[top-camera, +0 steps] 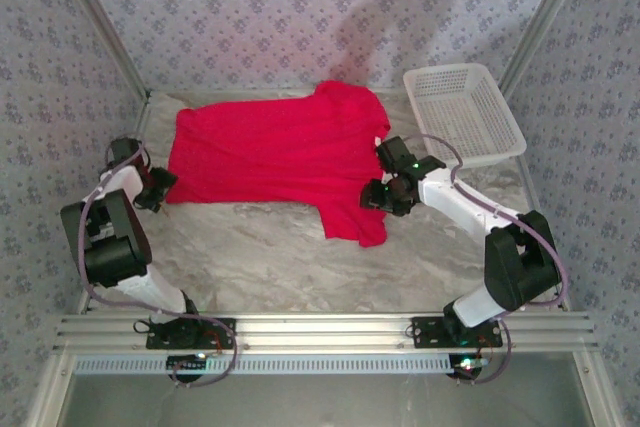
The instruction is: Fold the inside-out t-shirt
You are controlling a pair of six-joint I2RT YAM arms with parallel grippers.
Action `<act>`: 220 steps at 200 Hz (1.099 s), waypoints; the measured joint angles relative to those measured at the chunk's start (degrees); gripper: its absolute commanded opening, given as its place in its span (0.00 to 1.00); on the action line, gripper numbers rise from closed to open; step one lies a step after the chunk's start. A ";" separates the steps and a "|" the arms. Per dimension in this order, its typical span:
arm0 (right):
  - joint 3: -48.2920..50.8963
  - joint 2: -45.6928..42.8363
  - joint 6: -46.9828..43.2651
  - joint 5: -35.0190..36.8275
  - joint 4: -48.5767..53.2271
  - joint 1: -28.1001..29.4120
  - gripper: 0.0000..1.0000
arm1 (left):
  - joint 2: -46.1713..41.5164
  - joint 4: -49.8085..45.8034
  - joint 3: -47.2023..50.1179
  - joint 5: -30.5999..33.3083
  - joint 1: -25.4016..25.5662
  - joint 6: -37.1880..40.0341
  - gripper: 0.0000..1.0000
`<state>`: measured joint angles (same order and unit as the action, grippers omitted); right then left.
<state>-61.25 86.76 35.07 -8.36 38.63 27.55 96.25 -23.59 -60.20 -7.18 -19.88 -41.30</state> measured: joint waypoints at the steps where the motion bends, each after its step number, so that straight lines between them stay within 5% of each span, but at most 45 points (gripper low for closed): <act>1: 0.00 0.00 0.00 0.00 0.00 0.00 0.54 | 0.07 0.02 -0.15 -0.07 0.00 -0.09 0.56; 129: -0.92 0.00 -0.22 -1.20 0.48 0.13 0.54 | 7.39 2.82 -3.87 -3.50 0.02 -1.27 0.56; 220: -1.66 0.00 -0.46 -4.22 0.61 -0.31 0.53 | 9.97 2.84 -6.21 -2.47 0.07 -1.01 0.38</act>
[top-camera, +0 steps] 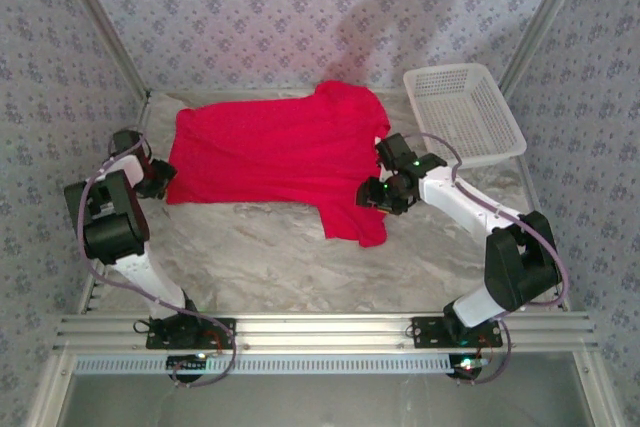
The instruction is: Fold the inside-out t-shirt
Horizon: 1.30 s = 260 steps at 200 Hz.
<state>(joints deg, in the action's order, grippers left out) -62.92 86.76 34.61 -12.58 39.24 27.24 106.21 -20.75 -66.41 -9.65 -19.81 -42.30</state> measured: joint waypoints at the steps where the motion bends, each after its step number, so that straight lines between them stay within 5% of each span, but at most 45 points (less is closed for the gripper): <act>1: -0.02 0.00 0.00 -0.07 0.00 0.00 0.53 | 0.00 0.00 0.00 0.00 0.00 0.00 0.38; 33: -0.04 -0.04 -0.13 -0.48 0.02 0.00 0.46 | 0.11 0.04 -0.22 -0.26 0.00 0.09 0.00; 81: 2.99 -2.67 -0.17 -0.11 1.55 0.37 0.47 | -2.93 -3.17 -0.31 0.28 0.46 0.31 0.00; 161: 13.33 -3.67 0.46 1.11 -1.99 2.16 0.62 | -29.00 -10.23 5.16 2.16 3.21 2.43 0.00; 202: 13.27 3.82 0.74 -0.39 -9.01 2.16 0.49 | -29.18 -13.49 6.69 1.77 2.93 3.06 0.00; 235: 13.27 4.66 0.76 -2.12 -10.25 1.75 0.00 | -29.20 -14.32 6.69 1.25 2.12 3.45 0.01; 260: 10.97 1.70 -0.09 -3.72 -4.90 -1.53 0.00 | -29.20 -15.96 5.70 0.87 1.81 3.54 0.02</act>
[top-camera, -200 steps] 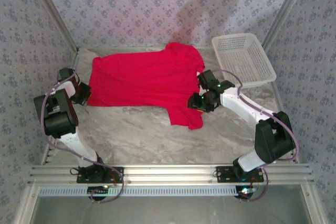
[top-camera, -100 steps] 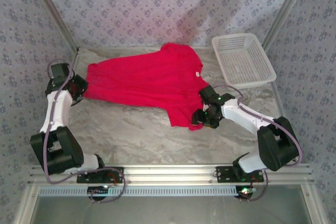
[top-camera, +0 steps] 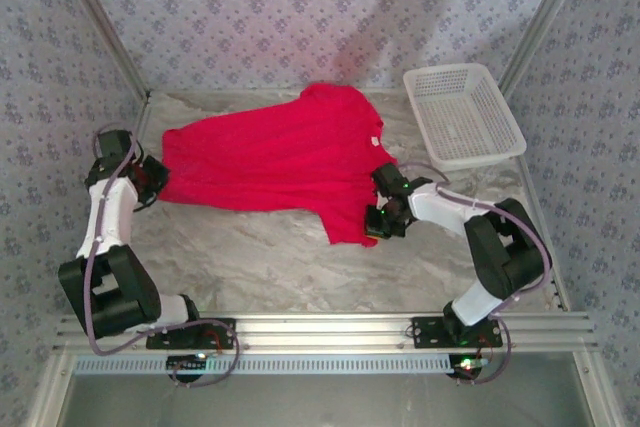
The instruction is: Fold the inside-out t-shirt
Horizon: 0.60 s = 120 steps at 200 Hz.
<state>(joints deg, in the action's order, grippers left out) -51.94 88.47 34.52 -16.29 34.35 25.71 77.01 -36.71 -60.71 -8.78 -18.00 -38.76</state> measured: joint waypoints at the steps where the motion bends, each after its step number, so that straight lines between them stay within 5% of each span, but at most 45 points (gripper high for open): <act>1: -0.13 -0.13 -0.04 -0.04 0.31 -0.13 0.00 | 0.00 -0.07 -0.09 -0.02 0.00 0.02 0.02; 65: -28.39 -17.33 -1.64 -4.02 13.51 -14.73 0.00 | -1.49 -3.98 -13.25 -4.20 0.50 0.31 0.08; 120: -31.19 -14.10 -2.01 -7.76 18.29 -19.89 0.00 | -2.25 -6.69 -18.97 -7.72 2.05 0.90 0.12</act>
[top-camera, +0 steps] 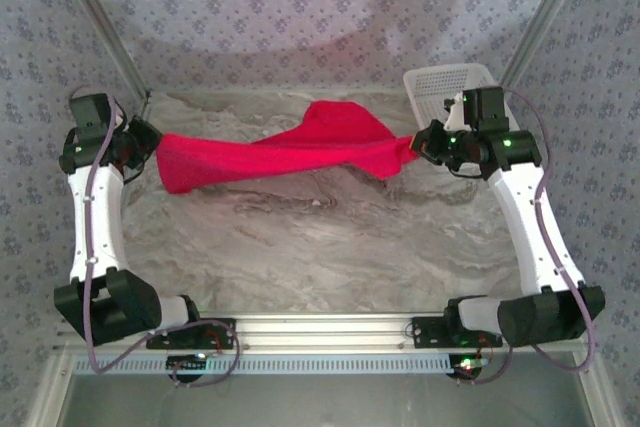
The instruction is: Fold the inside-out t-shirt
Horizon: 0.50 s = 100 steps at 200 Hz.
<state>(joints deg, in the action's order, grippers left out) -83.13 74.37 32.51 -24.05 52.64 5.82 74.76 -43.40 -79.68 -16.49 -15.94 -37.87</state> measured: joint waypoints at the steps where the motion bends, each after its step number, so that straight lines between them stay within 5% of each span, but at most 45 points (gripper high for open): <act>1: 0.00 0.07 0.00 -0.04 0.02 -0.11 0.00 | -0.04 0.00 0.00 -0.07 0.00 0.07 0.12; 32: 1.27 0.26 0.02 -0.96 -0.83 -0.13 0.00 | -0.13 1.03 1.92 -1.49 2.32 0.48 0.08; 59: 5.64 0.90 0.22 -1.14 -2.56 1.03 0.00 | 0.90 4.35 9.55 -0.09 9.68 0.57 0.08; 100: 10.86 5.29 -0.50 2.40 -3.19 1.11 0.00 | 11.65 5.95 17.18 5.55 12.81 0.92 0.09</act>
<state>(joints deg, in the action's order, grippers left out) -72.27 79.66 32.01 -21.65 49.45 6.94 86.41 -37.45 -62.50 -10.94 -3.14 -36.95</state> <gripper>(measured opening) 0.046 0.087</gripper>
